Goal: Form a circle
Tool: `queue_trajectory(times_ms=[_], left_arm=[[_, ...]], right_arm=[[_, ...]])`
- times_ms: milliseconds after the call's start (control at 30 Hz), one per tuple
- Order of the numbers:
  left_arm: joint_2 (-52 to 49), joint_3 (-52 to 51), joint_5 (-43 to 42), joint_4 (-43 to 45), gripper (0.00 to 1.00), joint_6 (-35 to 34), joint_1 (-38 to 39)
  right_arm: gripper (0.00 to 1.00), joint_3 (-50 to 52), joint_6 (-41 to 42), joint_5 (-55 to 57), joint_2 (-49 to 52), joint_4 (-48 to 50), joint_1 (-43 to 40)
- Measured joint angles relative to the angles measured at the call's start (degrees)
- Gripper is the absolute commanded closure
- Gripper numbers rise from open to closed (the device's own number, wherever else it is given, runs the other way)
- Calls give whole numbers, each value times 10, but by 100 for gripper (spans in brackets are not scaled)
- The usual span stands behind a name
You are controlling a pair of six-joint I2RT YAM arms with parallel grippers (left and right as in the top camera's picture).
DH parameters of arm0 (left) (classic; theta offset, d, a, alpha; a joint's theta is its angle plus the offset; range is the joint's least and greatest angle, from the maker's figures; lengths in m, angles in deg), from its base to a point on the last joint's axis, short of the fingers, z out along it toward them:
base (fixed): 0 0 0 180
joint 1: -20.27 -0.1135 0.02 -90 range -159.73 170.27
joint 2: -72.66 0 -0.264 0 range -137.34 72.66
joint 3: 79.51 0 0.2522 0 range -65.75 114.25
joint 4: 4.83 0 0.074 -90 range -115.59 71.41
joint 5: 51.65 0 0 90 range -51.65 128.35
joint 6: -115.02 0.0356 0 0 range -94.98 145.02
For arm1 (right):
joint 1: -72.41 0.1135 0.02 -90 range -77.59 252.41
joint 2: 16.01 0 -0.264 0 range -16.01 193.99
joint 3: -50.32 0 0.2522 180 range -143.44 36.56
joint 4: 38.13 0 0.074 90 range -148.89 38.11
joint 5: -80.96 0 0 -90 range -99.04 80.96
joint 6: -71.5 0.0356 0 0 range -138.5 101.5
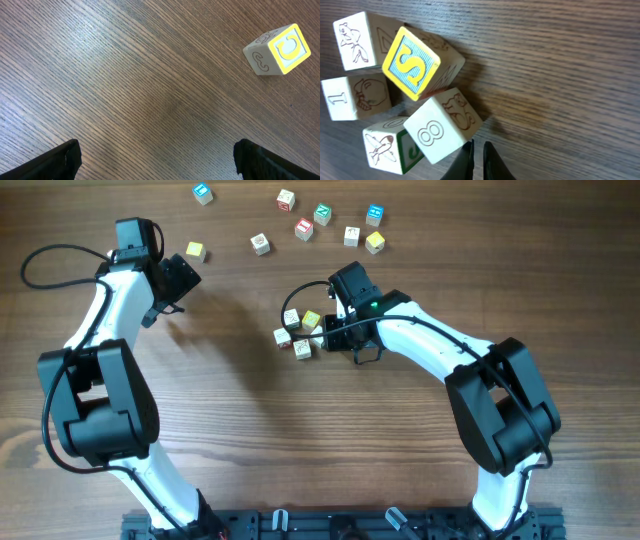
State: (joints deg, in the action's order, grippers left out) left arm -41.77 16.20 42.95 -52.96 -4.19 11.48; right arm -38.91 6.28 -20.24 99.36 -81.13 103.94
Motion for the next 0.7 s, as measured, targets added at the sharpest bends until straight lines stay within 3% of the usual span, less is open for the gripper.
queue_trajectory(times_ms=[167,367,500,600,700], left_arm=[[0,0,0,0,0,0,0],[0,0,0,0,0,0,0],[0,0,0,0,0,0,0],[0,0,0,0,0,0,0],[0,0,0,0,0,0,0]], right_arm=[[66,0,-58,14,-2,-17,-6],[72,-3,-221,16,-65,-18,-30],[61,-4,-331,-47,-68,-14,-29],[49,-4,-365,-66,-66,-14,-28],[44,-4,-382,-71,-56,-7,-24]])
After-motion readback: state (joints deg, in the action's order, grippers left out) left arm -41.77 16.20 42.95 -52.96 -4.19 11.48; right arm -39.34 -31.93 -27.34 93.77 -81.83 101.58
